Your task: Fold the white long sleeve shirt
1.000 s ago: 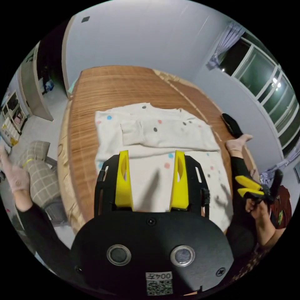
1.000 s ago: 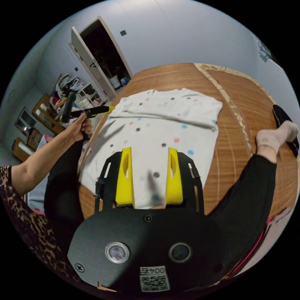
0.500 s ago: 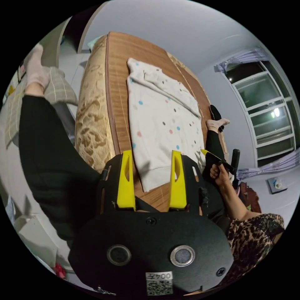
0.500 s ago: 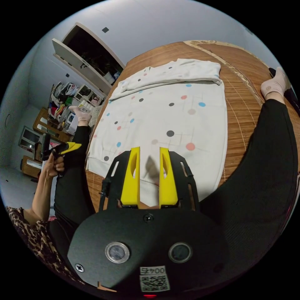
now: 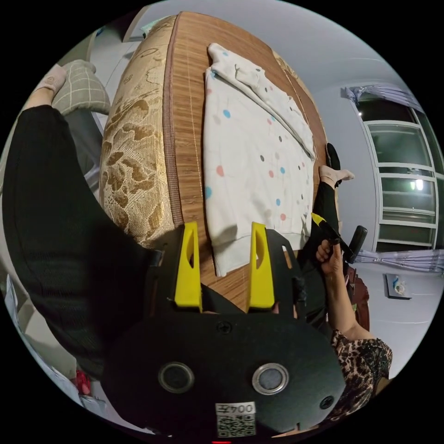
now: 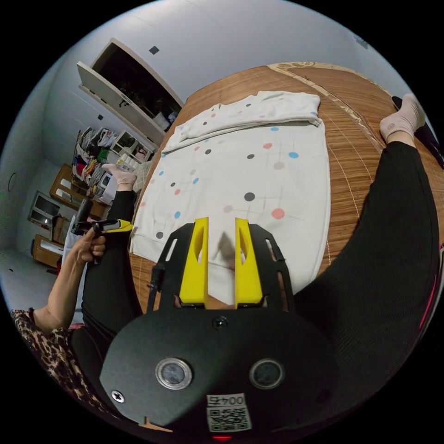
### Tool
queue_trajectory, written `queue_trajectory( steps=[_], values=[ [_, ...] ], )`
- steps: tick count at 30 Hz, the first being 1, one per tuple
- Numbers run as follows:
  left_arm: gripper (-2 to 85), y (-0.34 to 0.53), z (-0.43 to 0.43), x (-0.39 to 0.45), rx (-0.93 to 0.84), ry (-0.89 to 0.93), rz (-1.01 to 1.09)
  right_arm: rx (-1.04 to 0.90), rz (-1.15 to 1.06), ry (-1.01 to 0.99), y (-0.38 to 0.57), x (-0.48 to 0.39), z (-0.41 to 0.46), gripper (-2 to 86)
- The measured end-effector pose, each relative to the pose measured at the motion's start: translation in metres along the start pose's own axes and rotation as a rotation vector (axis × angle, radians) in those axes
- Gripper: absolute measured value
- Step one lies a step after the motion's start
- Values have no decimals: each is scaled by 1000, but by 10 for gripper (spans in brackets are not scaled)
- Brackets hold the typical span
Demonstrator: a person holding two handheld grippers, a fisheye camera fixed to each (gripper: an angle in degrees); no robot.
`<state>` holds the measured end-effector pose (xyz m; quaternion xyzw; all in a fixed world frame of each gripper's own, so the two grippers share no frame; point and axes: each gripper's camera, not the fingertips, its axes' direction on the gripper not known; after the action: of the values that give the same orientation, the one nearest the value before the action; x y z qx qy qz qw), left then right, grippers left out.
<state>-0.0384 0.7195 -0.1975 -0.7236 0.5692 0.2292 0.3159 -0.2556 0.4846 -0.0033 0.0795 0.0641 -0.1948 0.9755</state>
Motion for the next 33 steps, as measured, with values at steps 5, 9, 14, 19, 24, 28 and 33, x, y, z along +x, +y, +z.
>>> queue_trajectory(
  steps=[5, 9, 14, 19, 24, 28, 33],
  values=[
    [145, 2, 6, -4, -45, 55, 8, -2, -5, 4, 9, -3, -1, 57],
    [141, 3, 11, -2, -75, 54, 21, 3, 3, -3, 14, -2, -3, 58],
    [136, 9, 23, 5, -141, 70, 56, 15, 29, -31, 18, 2, -9, 60],
    [131, 14, 35, 12, -202, 85, 81, 33, 65, -64, 19, 8, -16, 67],
    [116, 19, 46, 22, -252, 68, 99, -7, 144, -65, 14, 18, -24, 98],
    [87, 22, 53, 28, -262, 39, 93, -67, 263, -70, 3, 37, -36, 135],
    [49, 27, 63, 44, -280, -48, 119, -133, 356, -50, -7, 49, -30, 159]
  ],
)
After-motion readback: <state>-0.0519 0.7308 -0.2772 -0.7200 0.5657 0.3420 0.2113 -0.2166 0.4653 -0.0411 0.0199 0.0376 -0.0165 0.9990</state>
